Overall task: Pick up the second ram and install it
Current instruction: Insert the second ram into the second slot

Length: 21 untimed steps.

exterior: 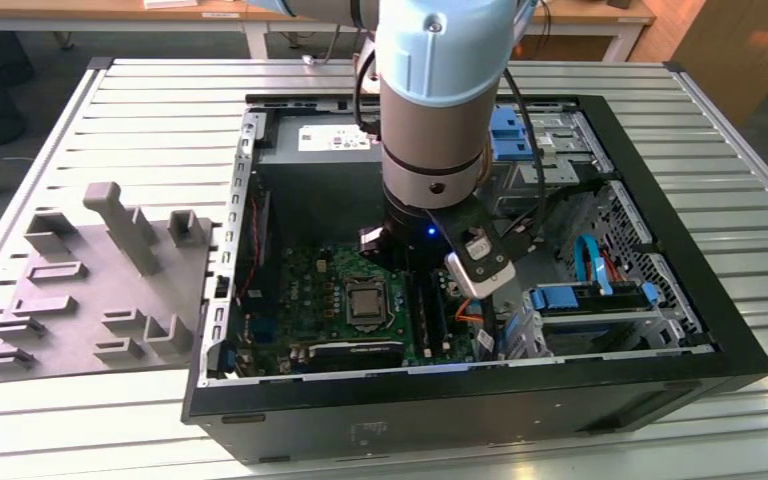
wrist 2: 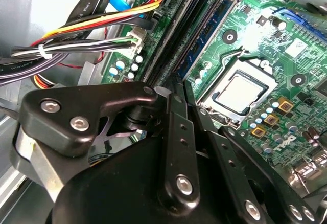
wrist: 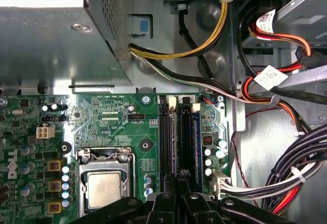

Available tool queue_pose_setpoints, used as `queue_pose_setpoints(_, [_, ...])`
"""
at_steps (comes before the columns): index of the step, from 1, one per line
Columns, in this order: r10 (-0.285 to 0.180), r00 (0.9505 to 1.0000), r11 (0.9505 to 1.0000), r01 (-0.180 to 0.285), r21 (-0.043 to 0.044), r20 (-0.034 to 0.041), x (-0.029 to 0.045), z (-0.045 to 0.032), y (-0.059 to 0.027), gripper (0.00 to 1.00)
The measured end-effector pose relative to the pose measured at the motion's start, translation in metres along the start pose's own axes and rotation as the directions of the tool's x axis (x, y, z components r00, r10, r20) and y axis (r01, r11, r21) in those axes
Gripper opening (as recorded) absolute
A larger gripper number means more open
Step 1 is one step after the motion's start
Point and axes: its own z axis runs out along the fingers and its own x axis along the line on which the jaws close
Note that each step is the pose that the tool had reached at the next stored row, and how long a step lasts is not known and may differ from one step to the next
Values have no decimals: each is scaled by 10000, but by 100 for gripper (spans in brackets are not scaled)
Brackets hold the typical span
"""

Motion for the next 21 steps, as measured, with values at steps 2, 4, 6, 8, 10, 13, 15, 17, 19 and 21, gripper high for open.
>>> queue_pose_setpoints(2, [-4, 10000, 10000, 4, 47, 0, -1, -15, -1, 13])
queue_pose_setpoints(4, [-5, 10000, 10000, 5, 70, 0, -1, -26, 0, 13])
queue_pose_setpoints(6, [-6, 10000, 10000, 6, 78, 1, -2, -36, 0, 13])
queue_pose_setpoints(8, [-6, 10000, 10000, 6, 76, 1, -2, -36, 1, 13])
queue_pose_setpoints(10, [-6, 10000, 10000, 6, 77, 1, -2, -37, 1, 13])
queue_pose_setpoints(13, [-3, 10000, 10000, 3, 77, 1, -2, -37, 1, 13])
queue_pose_setpoints(15, [6, 10000, 10000, -6, 78, 2, -2, -37, 1, 13])
queue_pose_setpoints(17, [7, 10000, 10000, -7, 83, 0, -3, -43, 1, 13])
queue_pose_setpoints(19, [7, 10000, 10000, -7, 80, 2, -3, -54, 1, 13])
queue_pose_setpoints(21, [8, 10000, 10000, -8, 70, 2, -3, -53, 2, 13])
